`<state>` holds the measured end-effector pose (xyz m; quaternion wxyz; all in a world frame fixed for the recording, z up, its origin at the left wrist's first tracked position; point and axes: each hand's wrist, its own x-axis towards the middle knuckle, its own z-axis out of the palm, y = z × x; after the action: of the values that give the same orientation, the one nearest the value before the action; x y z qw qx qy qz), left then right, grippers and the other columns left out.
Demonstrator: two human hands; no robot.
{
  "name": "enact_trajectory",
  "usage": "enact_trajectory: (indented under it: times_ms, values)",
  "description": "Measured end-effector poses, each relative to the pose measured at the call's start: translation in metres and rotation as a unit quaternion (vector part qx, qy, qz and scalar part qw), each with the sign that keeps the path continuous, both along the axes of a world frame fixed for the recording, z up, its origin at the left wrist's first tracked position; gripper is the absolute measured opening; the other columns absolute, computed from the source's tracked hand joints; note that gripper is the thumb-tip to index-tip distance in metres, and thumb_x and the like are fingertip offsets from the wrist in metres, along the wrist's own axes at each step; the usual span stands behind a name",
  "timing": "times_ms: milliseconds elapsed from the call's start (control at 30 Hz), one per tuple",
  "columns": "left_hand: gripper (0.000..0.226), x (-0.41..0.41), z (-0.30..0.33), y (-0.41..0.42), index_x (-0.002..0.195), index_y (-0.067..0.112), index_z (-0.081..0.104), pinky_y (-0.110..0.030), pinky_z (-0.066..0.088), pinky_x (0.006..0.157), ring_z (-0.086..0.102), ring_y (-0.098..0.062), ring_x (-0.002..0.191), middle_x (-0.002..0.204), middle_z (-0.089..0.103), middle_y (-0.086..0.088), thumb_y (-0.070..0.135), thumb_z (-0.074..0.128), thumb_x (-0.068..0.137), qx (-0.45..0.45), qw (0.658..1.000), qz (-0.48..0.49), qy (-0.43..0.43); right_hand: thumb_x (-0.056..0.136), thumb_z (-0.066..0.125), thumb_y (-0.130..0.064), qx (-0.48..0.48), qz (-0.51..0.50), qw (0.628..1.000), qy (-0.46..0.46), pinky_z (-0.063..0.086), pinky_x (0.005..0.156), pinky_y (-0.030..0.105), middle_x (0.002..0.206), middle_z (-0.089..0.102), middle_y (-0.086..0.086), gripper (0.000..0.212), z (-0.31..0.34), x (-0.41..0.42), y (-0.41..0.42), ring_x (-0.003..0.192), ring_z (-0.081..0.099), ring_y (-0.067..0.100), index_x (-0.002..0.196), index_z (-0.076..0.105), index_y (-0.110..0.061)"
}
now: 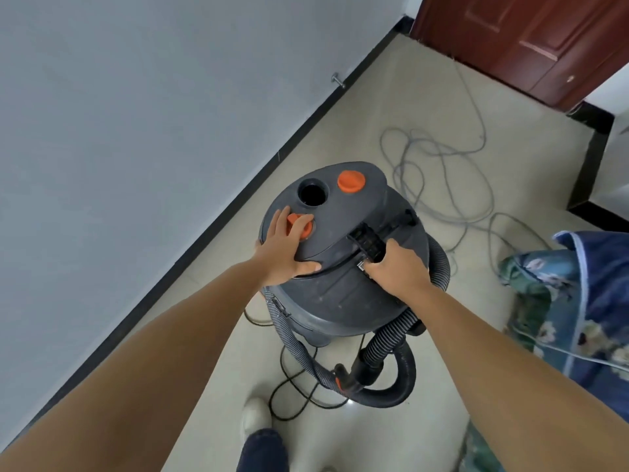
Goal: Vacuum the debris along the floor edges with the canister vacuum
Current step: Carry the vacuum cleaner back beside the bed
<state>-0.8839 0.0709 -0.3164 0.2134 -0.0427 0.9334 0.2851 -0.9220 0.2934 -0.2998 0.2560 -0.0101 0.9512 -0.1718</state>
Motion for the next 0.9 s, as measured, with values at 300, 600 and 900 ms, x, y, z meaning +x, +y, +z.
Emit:
enact_trajectory:
  times_ms: [300,600,900]
  values:
    - [0.093,-0.126,0.003,-0.019,0.151,0.038,0.004,-0.062,0.005,0.116,-0.016,-0.026,0.148,0.160,-0.021,-0.003,0.044,0.068,0.085,-0.009,0.991,-0.134,-0.024,0.081,0.057,-0.055,-0.024,-0.137,0.990,0.027,0.056,0.068,0.042,0.074,0.066,0.005,0.040,-0.014,-0.065,-0.014,0.070,0.065,0.028,0.097,0.050,-0.019]
    - [0.088,-0.231,0.005,0.005,0.150,0.046,-0.009,-0.065,0.006,0.114,-0.021,-0.033,0.146,0.155,-0.031,-0.014,0.046,0.058,0.092,-0.110,0.978,-0.178,0.001,0.081,0.061,-0.055,-0.151,-0.221,0.963,0.009,0.057,0.074,0.041,0.080,0.070,-0.002,0.035,-0.014,-0.152,-0.017,0.074,0.069,0.020,0.098,0.055,-0.025]
    - [0.086,-0.372,0.009,0.018,0.150,0.047,-0.005,-0.061,0.010,0.115,-0.013,-0.030,0.148,0.158,-0.024,-0.010,0.045,0.058,0.092,-0.112,0.963,-0.246,0.007,0.086,0.071,-0.020,-0.309,-0.296,0.900,-0.078,0.047,0.043,0.026,0.058,0.057,0.008,0.021,-0.003,-0.267,0.001,0.042,0.053,0.019,0.082,0.054,-0.009]
